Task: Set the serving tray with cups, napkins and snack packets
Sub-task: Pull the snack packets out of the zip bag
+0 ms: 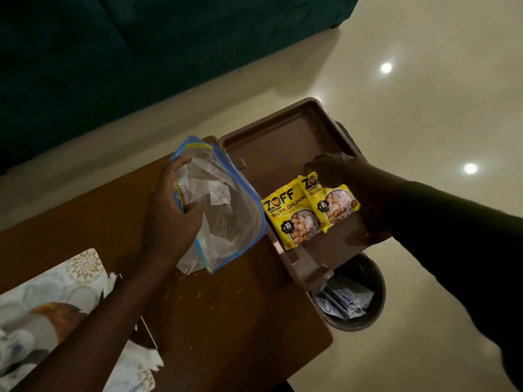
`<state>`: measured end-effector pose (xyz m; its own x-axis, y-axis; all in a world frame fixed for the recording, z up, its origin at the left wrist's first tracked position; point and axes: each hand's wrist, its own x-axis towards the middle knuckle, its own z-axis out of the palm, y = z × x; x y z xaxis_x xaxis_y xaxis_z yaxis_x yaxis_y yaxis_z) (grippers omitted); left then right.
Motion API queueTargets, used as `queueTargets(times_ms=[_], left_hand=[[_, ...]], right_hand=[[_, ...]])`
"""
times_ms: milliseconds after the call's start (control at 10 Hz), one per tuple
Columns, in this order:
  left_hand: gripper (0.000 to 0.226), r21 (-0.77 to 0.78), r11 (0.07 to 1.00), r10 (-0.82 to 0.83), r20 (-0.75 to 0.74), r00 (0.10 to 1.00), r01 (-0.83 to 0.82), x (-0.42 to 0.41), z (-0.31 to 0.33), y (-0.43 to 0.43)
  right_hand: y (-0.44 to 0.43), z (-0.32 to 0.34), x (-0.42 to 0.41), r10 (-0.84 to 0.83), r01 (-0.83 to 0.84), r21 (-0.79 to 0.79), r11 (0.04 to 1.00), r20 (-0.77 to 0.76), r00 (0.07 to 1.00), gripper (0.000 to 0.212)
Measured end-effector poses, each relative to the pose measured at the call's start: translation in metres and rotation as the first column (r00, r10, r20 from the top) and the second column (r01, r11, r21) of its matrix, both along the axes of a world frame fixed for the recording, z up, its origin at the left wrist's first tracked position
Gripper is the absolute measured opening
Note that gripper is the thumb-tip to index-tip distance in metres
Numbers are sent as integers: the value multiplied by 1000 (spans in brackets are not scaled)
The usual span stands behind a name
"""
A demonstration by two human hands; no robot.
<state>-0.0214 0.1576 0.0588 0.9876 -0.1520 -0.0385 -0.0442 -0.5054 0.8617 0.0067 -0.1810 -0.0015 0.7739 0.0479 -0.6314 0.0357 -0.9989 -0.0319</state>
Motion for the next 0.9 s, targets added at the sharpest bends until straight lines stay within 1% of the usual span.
queueTargets(times_ms=[100,200,300,400,500,600,700,800,900], left_hand=[[70,-14,1000,-22,-17,1000,21,2,2,-5],[69,-41,999,-13,4,1000,13,3,-1,-9],[69,-48,999,-19,0,1000,19,4,0,-11],[68,-47,999,-21,14,1000,21,3,2,-14],[67,-48,999,-17,12,1000,18,3,6,-15],[68,-86,996,7,-22,1000,-9,2,5,-13],[70,-128,991,18,-79,997,-28,4,3,-15],[69,-202,974,80,-93,992,-98,4,20,6],[65,-281,946,133,-125,983,-164,7,37,25]], right_hand=[[-1,-6,-3,-29,26,65,998,38,999,50],[-8,-5,-9,-103,87,158,984,98,990,53],[-3,-16,-20,-193,128,249,960,258,947,48],[5,-33,-37,-242,137,317,939,322,915,46],[8,-51,-47,-306,189,325,927,362,880,45],[7,-50,-43,-436,312,361,879,342,832,52],[10,-36,-44,-502,329,420,846,418,757,49],[45,-2,-40,-540,288,496,819,496,680,54],[95,34,-43,-506,162,606,779,456,732,75]])
